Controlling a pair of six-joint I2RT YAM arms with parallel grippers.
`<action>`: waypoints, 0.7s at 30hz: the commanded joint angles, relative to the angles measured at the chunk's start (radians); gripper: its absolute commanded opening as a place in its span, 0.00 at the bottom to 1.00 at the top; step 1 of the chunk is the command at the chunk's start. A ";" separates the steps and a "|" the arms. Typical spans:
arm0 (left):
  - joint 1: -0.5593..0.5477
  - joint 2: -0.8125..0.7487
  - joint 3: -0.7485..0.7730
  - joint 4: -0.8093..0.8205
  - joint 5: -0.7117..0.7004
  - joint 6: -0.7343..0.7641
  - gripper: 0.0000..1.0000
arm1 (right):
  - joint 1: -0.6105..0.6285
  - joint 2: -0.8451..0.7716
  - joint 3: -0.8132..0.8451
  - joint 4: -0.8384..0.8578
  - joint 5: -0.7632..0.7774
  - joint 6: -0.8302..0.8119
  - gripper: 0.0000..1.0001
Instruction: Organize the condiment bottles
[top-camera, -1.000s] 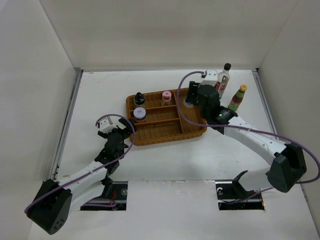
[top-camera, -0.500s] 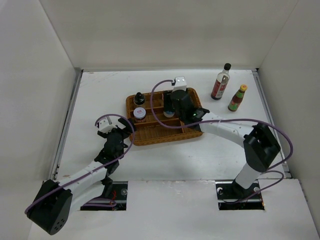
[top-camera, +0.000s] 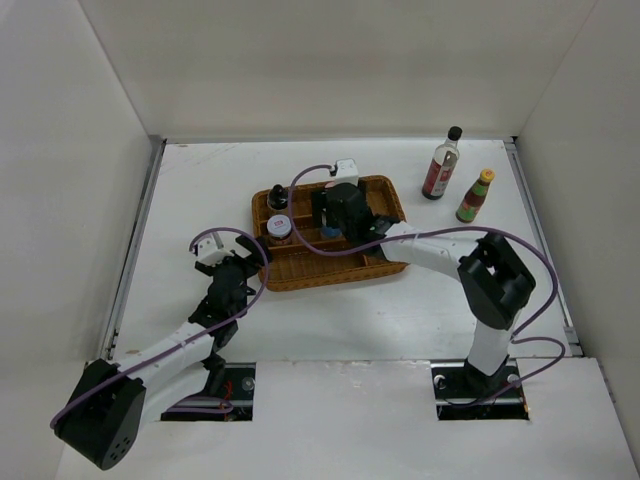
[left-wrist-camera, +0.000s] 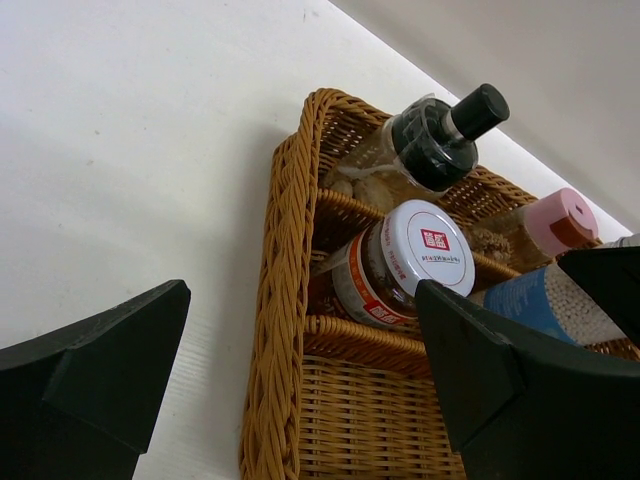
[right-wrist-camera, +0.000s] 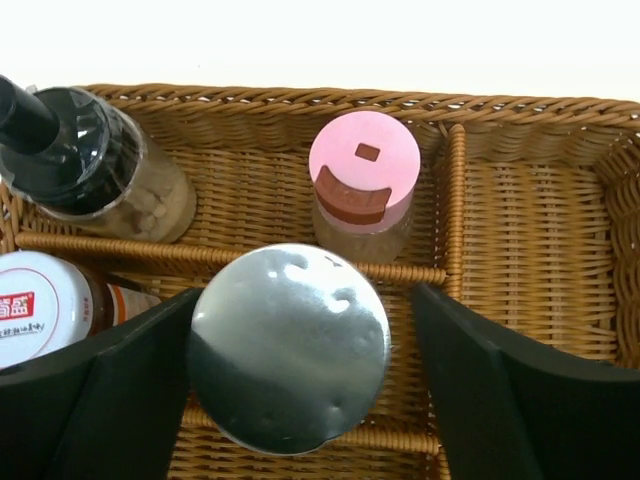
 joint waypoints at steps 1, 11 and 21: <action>0.007 -0.016 -0.014 0.037 0.009 -0.013 1.00 | 0.006 -0.073 0.038 0.027 -0.004 -0.002 0.94; 0.012 0.009 -0.013 0.047 0.018 -0.019 1.00 | -0.240 -0.382 -0.034 -0.003 -0.022 -0.022 1.00; 0.016 -0.017 -0.016 0.037 0.020 -0.022 1.00 | -0.569 -0.210 0.222 -0.186 0.054 -0.100 1.00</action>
